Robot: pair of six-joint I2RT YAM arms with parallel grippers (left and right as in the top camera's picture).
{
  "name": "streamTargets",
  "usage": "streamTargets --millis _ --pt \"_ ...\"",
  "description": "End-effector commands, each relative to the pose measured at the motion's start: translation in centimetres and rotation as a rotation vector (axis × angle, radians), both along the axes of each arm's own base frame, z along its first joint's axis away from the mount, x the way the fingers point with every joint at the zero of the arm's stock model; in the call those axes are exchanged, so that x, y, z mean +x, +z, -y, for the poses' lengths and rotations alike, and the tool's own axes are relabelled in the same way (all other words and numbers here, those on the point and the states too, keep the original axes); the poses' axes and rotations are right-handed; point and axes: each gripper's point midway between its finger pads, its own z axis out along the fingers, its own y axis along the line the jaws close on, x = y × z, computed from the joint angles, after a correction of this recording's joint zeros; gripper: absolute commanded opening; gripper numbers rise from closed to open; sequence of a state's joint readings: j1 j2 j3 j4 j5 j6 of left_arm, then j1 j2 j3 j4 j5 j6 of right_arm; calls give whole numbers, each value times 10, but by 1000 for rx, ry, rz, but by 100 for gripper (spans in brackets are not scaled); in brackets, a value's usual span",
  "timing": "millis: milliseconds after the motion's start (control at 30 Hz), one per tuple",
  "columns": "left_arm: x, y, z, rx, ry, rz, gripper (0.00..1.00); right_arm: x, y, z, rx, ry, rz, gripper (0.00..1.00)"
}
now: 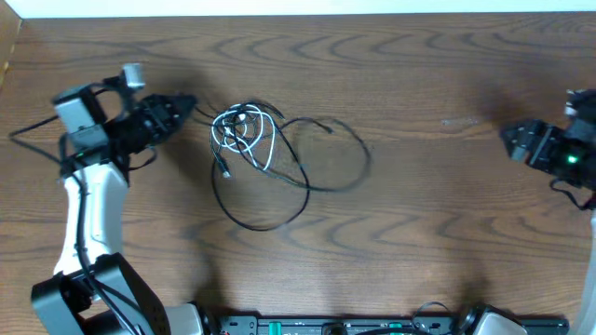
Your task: Untangle cables
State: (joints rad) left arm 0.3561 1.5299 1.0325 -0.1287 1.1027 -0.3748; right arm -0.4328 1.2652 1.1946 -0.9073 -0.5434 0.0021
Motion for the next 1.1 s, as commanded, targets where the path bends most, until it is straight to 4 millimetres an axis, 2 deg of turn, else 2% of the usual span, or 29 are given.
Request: streamTargets --millis 0,100,233,267,300,400,433,500,533,733,800,900,933,1067 --pt "-8 14 46 -59 -136 9 8 4 5 -33 1 136 34 83" --pt "-17 24 90 -103 -263 16 8 7 6 -53 -3 201 47 82" --pt "-37 50 157 -162 -453 66 8 11 5 -68 -1 247 52 80" --pt "-44 62 175 -177 -504 94 8 12 3 -72 1 260 45 80" --pt "-55 81 198 -198 -560 143 8 14 -3 -77 8 278 27 80" --pt "-74 121 224 -234 -637 268 8 18 -18 -89 23 315 -17 77" --pt "-77 128 227 -240 -648 291 8 19 -21 -91 26 324 -25 76" --pt "-86 153 233 -269 -662 365 8 24 -32 -113 59 398 -43 75" --pt "-85 156 232 -274 -648 366 8 25 -35 -128 77 454 -39 75" --pt "-83 157 230 -276 -631 366 8 26 -47 -187 120 638 -27 76" --pt "-80 158 229 -276 -614 370 8 23 -54 -205 122 685 -41 67" --pt "-76 163 228 -274 -589 402 8 19 -71 -220 104 685 -112 58" --pt "-74 164 227 -273 -580 409 8 19 -76 -221 93 670 -132 51" --pt "-61 165 214 -262 -514 423 8 20 -81 -230 31 662 -132 49"
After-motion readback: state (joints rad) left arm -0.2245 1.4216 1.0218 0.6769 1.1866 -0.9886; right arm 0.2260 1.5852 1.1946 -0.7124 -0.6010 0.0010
